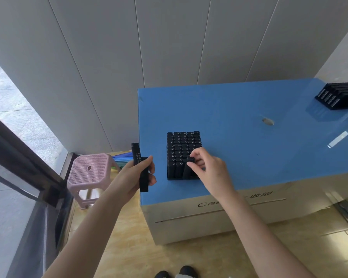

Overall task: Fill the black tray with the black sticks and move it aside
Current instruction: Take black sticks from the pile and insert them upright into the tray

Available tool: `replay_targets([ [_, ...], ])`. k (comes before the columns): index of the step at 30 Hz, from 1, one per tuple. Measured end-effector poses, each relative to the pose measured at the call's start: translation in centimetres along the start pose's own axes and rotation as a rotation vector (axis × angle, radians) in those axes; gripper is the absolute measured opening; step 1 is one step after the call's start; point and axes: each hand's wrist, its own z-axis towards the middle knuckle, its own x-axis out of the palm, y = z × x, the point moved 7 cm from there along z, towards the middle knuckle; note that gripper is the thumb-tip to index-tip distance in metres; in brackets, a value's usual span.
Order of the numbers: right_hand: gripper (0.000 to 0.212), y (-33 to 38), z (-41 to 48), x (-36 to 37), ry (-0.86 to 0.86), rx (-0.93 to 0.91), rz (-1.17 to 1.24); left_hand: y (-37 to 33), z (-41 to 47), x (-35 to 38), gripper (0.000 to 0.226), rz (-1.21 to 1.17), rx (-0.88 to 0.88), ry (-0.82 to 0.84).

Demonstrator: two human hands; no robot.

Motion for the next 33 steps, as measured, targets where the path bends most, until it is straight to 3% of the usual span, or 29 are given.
replay_targets([
  [4,0.021,-0.4,0.0,0.2,-0.052,-0.025,0.022,0.3,0.0,-0.1,0.021,0.001,-0.022,-0.012],
  [11,0.013,-0.3,-0.1,1.3,0.015,-0.171,-0.029,0.6,0.3,-0.4,0.023,-0.022,-0.038,-0.016],
  [21,0.015,-0.7,1.4,0.8,0.204,-0.087,-0.113,0.2,0.8,0.6,0.025,-0.064,-0.026,0.008],
  [26,0.012,0.3,0.7,0.8,0.09,-0.164,-0.272,0.2,0.9,1.0,0.025,-0.085,-0.02,0.015],
  [28,0.021,0.4,0.2,0.8,0.035,-0.188,-0.317,0.1,0.8,1.1,0.026,-0.092,-0.01,0.005],
  [30,0.027,0.5,-0.5,0.8,0.015,-0.156,-0.228,0.0,0.7,1.1,0.026,-0.085,0.011,-0.015],
  [33,0.024,1.1,-1.5,1.5,0.093,-0.012,0.162,-0.1,0.4,1.1,0.026,-0.006,0.053,-0.051],
])
